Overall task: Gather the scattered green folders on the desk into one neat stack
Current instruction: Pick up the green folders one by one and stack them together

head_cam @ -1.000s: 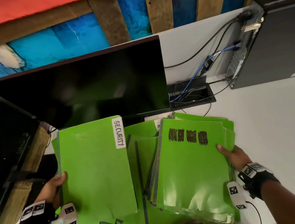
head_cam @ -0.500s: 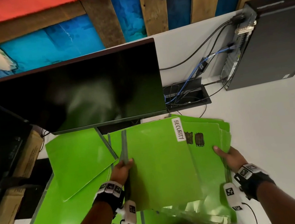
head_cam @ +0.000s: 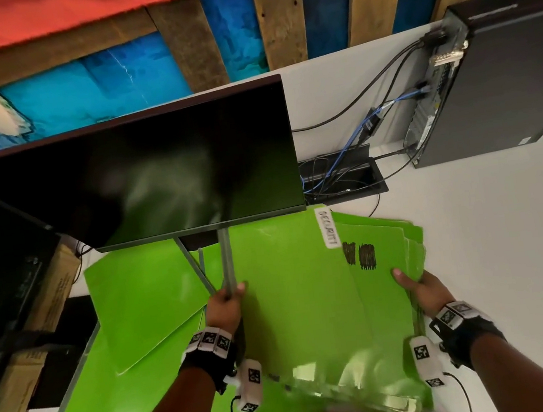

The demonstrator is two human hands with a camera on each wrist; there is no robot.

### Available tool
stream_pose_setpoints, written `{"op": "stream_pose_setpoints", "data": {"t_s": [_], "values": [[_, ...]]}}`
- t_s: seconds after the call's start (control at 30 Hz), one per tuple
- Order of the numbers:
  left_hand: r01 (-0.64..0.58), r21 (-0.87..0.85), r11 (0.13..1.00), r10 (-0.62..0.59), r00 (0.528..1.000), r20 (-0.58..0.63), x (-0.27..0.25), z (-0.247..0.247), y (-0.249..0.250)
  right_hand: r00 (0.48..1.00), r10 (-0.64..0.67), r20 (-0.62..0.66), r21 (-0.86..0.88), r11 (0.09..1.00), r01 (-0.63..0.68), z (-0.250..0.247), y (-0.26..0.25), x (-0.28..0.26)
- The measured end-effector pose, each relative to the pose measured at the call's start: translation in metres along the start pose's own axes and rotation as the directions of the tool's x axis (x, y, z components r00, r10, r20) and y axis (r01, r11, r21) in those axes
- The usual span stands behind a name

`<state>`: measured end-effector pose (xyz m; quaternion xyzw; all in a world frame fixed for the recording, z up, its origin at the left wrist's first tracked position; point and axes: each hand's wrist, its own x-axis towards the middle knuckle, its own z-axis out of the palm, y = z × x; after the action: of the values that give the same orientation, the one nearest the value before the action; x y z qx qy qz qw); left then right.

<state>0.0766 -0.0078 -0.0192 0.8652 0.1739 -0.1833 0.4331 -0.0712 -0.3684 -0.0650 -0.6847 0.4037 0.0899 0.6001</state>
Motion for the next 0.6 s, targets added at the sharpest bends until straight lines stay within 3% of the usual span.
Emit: {"op": "stream_pose_setpoints", "data": {"t_s": [0.1, 0.3, 0.53, 0.6], "values": [[-0.051, 0.036, 0.998, 0.054, 0.996, -0.076, 0.01, -0.028, 0.002, 1.0, 0.012, -0.018, 0.023, 1.0, -0.011, 0.002, -0.003, -0.002], [-0.219, 0.117, 0.969, 0.227, 0.973, -0.052, -0.001, -0.057, 0.001, 0.999, 0.02, -0.025, 0.052, 0.998, -0.019, 0.005, -0.017, -0.013], [-0.3, 0.116, 0.947, 0.313, 0.943, -0.116, -0.03, -0.119, 0.005, 1.0, -0.004, -0.002, 0.001, 1.0, 0.004, 0.005, -0.017, -0.014], [-0.32, 0.189, 0.929, 0.349, 0.925, -0.15, -0.039, -0.143, 0.008, 1.0, -0.003, -0.005, -0.017, 1.0, 0.002, 0.005, -0.017, -0.012]]}}
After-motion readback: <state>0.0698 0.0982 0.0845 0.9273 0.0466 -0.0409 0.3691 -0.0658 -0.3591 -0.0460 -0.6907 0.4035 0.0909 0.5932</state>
